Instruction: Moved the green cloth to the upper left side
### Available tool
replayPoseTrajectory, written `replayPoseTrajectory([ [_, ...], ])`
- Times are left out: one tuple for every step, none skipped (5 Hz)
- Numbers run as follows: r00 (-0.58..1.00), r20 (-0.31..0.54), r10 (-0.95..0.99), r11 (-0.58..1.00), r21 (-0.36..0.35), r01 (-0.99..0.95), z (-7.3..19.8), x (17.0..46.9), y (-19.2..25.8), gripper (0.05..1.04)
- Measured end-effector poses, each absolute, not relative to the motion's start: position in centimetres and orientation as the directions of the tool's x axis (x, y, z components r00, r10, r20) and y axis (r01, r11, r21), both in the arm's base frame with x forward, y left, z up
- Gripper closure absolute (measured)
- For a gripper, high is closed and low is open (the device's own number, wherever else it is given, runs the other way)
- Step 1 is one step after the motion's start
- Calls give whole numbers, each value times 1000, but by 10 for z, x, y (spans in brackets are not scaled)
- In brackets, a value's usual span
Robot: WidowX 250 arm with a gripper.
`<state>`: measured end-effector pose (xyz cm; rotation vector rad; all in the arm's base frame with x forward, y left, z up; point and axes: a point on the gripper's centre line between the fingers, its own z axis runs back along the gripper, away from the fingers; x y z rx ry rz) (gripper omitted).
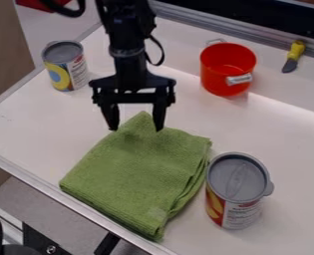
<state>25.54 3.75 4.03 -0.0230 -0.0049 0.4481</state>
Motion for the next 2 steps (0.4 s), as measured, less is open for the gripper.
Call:
replayPoseTrajectory([
  [932,0,362,932,-5,-362,28,236,28,129],
  [952,24,304,952,-48,-303,22,217,19,398],
])
